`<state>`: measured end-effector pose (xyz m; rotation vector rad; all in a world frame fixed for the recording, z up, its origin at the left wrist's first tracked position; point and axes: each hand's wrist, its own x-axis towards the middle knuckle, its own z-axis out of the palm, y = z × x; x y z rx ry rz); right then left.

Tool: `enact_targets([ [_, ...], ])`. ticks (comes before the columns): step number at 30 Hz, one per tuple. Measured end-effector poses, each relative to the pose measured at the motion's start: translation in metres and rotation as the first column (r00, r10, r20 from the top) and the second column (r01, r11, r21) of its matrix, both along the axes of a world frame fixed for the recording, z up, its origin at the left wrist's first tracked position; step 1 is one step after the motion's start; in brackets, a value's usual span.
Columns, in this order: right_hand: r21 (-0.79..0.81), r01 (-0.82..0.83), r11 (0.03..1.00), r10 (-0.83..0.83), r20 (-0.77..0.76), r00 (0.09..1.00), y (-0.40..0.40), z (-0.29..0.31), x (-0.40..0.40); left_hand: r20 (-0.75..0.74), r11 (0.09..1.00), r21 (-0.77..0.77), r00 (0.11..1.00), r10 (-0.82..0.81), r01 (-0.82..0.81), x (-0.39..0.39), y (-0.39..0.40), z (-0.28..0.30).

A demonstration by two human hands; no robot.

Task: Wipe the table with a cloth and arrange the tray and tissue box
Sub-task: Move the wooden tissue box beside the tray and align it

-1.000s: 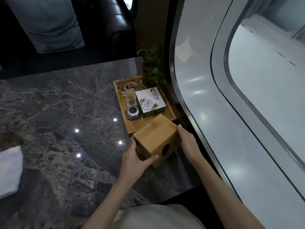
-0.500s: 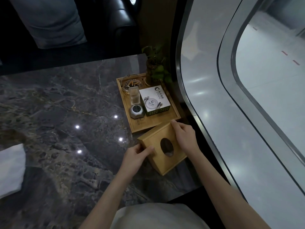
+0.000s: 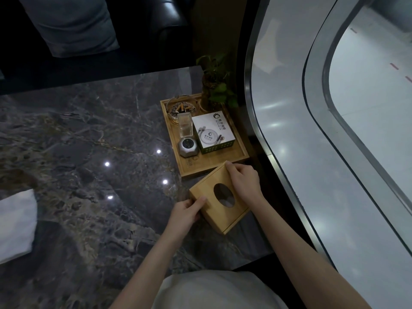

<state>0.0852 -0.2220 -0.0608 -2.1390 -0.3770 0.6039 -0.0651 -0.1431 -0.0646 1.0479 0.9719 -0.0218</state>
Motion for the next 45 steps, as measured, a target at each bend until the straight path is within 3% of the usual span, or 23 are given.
enact_targets([
  [10, -0.056, -0.047, 0.997, 0.047, -0.005, 0.999, 0.003, -0.010, 0.004, -0.026, 1.000, -0.011, 0.999, 0.023, -0.023, 0.002, 0.002, -0.005],
  [16, -0.022, -0.113, 0.993, 0.113, 0.012, 0.994, 0.001, -0.004, 0.004, -0.061, 0.996, 0.055, 0.996, -0.064, 0.067, 0.000, 0.003, -0.004],
  [18, -0.020, -0.158, 0.987, 0.159, 0.064, 0.985, -0.001, 0.001, 0.001, -0.096, 0.975, 0.169, 0.987, -0.130, 0.145, -0.002, 0.003, -0.001],
  [20, -0.022, -0.208, 0.978, 0.209, 0.169, 0.963, -0.006, 0.004, -0.006, -0.099, 0.897, 0.406, 0.984, -0.146, 0.174, -0.004, 0.001, 0.005],
  [23, -0.093, -0.261, 0.961, 0.277, 0.332, 0.902, -0.024, 0.005, -0.029, -0.150, 0.592, 0.780, 0.979, -0.135, 0.201, -0.010, -0.004, 0.012],
  [25, -0.179, -0.304, 0.936, 0.352, 0.420, 0.836, -0.039, 0.002, -0.046, -0.215, 0.362, 0.887, 0.950, -0.228, 0.287, -0.014, -0.006, 0.010],
  [28, -0.357, -0.334, 0.873, 0.480, 0.497, 0.723, -0.058, -0.011, -0.064, -0.364, 0.201, 0.872, 0.865, -0.345, 0.447, -0.019, -0.012, 0.003],
  [33, -0.472, -0.315, 0.824, 0.538, 0.475, 0.696, -0.075, -0.024, -0.068, -0.453, 0.211, 0.812, 0.815, -0.362, 0.545, -0.022, -0.028, -0.011],
  [37, -0.475, -0.284, 0.833, 0.519, 0.491, 0.700, -0.075, -0.025, -0.070, -0.434, 0.248, 0.802, 0.815, -0.385, 0.544, -0.019, -0.032, -0.013],
  [42, -0.468, -0.274, 0.840, 0.505, 0.493, 0.708, -0.073, -0.023, -0.072, -0.459, 0.210, 0.799, 0.798, -0.391, 0.563, -0.019, -0.030, -0.014],
  [45, -0.484, -0.242, 0.841, 0.496, 0.512, 0.701, -0.071, -0.023, -0.073, -0.434, 0.249, 0.796, 0.807, -0.401, 0.552, -0.018, -0.031, -0.011],
])
